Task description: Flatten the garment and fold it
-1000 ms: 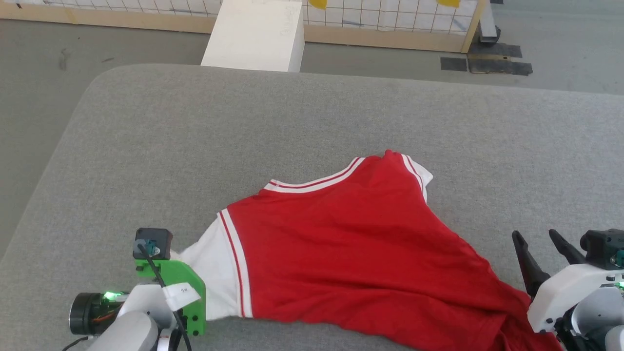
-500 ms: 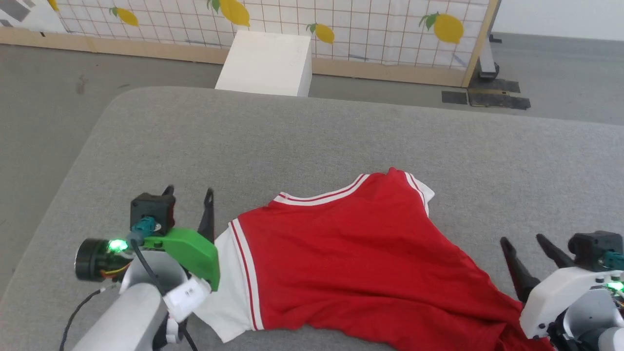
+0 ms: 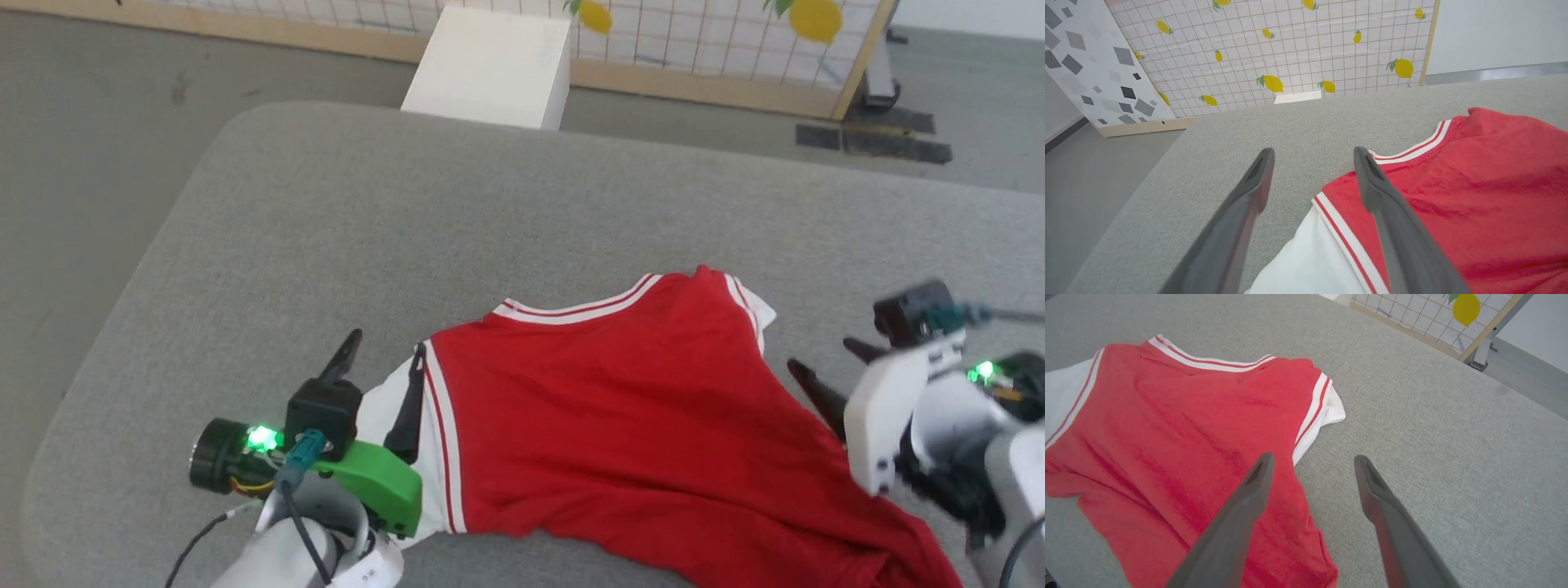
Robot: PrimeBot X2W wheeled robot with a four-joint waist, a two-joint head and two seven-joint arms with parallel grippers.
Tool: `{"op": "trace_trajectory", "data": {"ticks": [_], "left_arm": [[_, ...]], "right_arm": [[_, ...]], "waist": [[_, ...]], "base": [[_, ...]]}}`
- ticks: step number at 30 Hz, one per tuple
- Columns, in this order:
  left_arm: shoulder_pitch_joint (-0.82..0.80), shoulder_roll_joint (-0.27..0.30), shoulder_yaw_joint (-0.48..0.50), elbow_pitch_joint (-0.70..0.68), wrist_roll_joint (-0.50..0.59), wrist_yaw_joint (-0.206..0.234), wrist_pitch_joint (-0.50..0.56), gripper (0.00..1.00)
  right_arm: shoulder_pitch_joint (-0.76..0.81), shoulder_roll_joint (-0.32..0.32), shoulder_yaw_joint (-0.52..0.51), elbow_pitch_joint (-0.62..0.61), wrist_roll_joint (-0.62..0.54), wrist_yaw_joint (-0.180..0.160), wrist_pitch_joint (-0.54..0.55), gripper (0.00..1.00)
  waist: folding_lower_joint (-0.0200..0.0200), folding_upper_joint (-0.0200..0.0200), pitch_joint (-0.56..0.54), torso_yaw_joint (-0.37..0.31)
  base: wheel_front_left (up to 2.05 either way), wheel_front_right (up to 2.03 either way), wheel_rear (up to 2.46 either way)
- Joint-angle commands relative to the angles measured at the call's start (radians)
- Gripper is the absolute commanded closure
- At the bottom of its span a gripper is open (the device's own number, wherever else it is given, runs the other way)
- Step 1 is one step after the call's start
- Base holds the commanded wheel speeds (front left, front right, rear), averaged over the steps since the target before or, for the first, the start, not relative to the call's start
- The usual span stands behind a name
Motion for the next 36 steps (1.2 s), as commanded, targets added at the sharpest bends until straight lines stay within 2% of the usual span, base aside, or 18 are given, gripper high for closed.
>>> {"op": "trace_trajectory", "data": {"ticks": [1,5,11,15,21,27,28,29,30,36], "left_arm": [[-0.001,-0.009,-0.001,0.000,0.009,0.001,-0.008,0.00],[-0.033,-0.034,-0.011,0.000,0.014,-0.003,-0.012,0.00],[-0.077,-0.071,-0.021,0.012,0.017,-0.002,-0.014,0.00],[-0.096,-0.088,-0.026,0.020,0.020,-0.003,-0.022,0.00],[-0.113,-0.110,-0.030,0.030,0.020,0.001,-0.039,0.00],[-0.121,-0.117,-0.031,0.042,0.021,0.004,-0.050,0.00],[-0.122,-0.117,-0.031,0.044,0.020,0.004,-0.051,0.00],[-0.123,-0.118,-0.032,0.046,0.020,0.003,-0.052,0.00],[-0.125,-0.118,-0.032,0.048,0.019,0.002,-0.052,0.00],[-0.130,-0.118,-0.034,0.061,0.013,0.000,-0.049,0.00]], "right_arm": [[-0.053,-0.014,0.015,0.017,0.014,-0.001,0.036,0.00],[-0.198,-0.063,0.076,0.102,0.050,-0.001,0.180,0.00],[-0.366,-0.133,0.174,0.214,0.104,-0.001,0.332,0.00],[-0.432,-0.173,0.240,0.266,0.119,-0.001,0.379,0.00],[-0.451,-0.219,0.338,0.313,0.147,-0.001,0.421,0.00],[-0.423,-0.231,0.394,0.319,0.186,-0.001,0.403,0.00],[-0.421,-0.232,0.401,0.318,0.187,-0.001,0.395,0.44],[-0.420,-0.234,0.412,0.315,0.189,-0.001,0.381,0.96],[-0.420,-0.237,0.421,0.313,0.192,-0.001,0.372,1.00],[-0.430,-0.258,0.450,0.320,0.221,-0.001,0.315,1.00]], "waist": [[0.0000,0.0000,0.047,0.035],[0.0000,0.0000,0.101,0.077],[0.0000,0.0000,0.163,0.135],[0.0000,0.0000,0.192,0.166],[0.0000,0.0000,0.225,0.203],[0.0000,0.0000,0.243,0.216],[0.0000,0.0000,0.243,0.216],[0.0000,0.0000,0.243,0.215],[0.0000,0.0000,0.241,0.214],[0.0000,0.0000,0.210,0.192]], "base": [[0.00,0.00,0.00],[0.00,0.00,0.00],[0.00,0.00,0.00],[0.00,0.00,0.00],[0.00,0.00,0.00],[0.00,0.00,0.00],[0.00,0.00,0.00],[0.00,0.00,0.00],[0.00,0.00,0.00],[0.00,0.00,0.00]]}}
